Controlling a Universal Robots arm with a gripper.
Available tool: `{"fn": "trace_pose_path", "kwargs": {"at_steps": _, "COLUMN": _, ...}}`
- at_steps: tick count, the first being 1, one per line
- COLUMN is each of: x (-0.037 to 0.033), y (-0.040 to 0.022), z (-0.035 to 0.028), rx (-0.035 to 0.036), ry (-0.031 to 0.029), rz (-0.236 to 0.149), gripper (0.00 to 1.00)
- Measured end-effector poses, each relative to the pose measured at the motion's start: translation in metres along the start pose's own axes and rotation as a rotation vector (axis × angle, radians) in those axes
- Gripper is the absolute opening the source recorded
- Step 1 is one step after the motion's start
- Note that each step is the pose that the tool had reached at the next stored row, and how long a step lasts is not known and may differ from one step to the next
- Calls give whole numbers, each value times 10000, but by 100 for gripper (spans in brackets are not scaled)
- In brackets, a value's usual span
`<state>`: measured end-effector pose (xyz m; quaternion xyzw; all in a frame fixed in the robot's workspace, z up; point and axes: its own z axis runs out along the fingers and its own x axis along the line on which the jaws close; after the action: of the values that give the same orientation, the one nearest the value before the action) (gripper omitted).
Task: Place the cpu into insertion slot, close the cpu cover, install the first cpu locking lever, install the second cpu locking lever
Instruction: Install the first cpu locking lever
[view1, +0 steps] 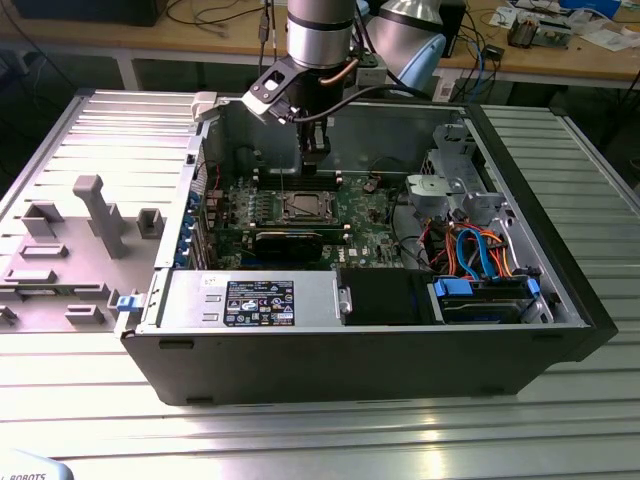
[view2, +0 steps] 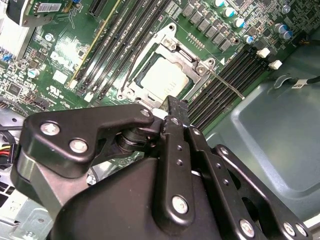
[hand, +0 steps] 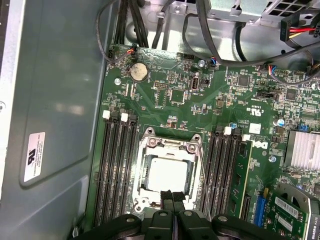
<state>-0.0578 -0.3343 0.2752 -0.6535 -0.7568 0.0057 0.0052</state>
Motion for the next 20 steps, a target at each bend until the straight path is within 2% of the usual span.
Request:
{"fn": "trace_pose_path", "kwargs": {"at_steps": 9, "x": 0, "y": 0, "z": 0, "rx": 0, "ry": 0, "rz": -22, "gripper": 11}}
{"fn": "trace_pose_path", "kwargs": {"at_steps": 20, "x": 0, "y": 0, "z": 0, "rx": 0, "ry": -7, "rz": -470, "gripper": 11}}
